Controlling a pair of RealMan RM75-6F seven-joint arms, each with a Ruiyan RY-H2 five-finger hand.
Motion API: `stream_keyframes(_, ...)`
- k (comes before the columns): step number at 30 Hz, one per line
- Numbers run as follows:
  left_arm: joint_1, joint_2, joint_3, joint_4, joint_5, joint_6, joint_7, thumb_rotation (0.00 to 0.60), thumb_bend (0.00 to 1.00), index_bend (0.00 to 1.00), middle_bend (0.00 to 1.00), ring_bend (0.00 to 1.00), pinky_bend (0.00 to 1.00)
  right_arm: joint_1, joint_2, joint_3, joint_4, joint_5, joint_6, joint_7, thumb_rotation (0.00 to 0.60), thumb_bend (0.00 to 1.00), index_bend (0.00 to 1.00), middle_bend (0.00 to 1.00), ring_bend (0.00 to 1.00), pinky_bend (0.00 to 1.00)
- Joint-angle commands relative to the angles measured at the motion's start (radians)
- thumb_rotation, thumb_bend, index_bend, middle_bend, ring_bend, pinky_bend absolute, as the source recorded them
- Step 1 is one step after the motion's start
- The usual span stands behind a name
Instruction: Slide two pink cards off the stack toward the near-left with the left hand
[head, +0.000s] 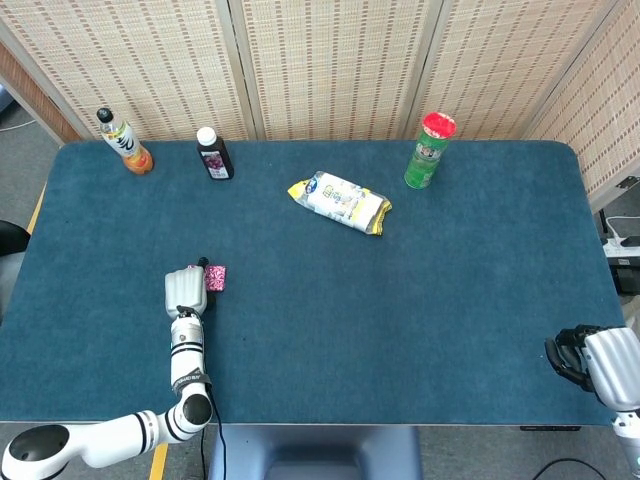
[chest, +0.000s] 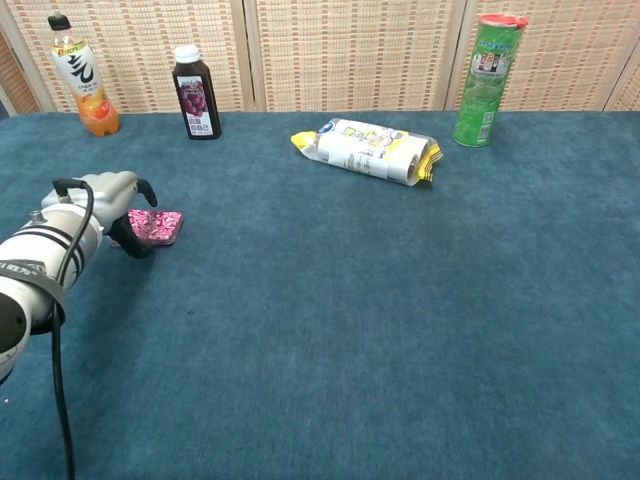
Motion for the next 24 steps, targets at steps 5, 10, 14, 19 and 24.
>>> stream_keyframes(5,-0.006,-0.006,-0.004,0.026,-0.01,-0.022,0.002,0.6,0.32,0.24,1.0,1.0,1.0,0.0,0.002,-0.002,-0.001,-0.001,-0.002,0.0,0.6,0.45,1.0,0.89,0.85,1.0)
stream_keyframes(10,-0.018,-0.009,-0.009,0.052,-0.025,-0.045,0.017,0.6,0.32,0.25,1.0,1.0,1.0,0.001,0.003,-0.003,-0.001,-0.002,-0.004,0.001,0.6,0.45,1.0,0.89,0.85,1.0)
stream_keyframes(14,-0.022,-0.001,-0.017,0.046,-0.037,-0.049,0.026,0.6,0.32,0.25,1.0,1.0,1.0,0.002,0.004,-0.005,-0.002,-0.002,-0.007,0.0,0.6,0.45,1.0,0.89,0.85,1.0)
stream_keyframes(19,-0.022,0.005,-0.019,0.035,-0.042,-0.049,0.03,0.6,0.31,0.25,1.0,1.0,1.0,0.003,0.004,-0.005,-0.002,-0.002,-0.008,0.0,0.6,0.45,1.0,0.89,0.85,1.0)
stream_keyframes(24,-0.032,0.031,-0.028,-0.009,-0.068,-0.053,0.064,0.6,0.32,0.25,1.0,1.0,1.0,0.003,0.004,-0.008,-0.001,-0.006,-0.008,-0.002,0.6,0.45,1.0,0.89,0.85,1.0)
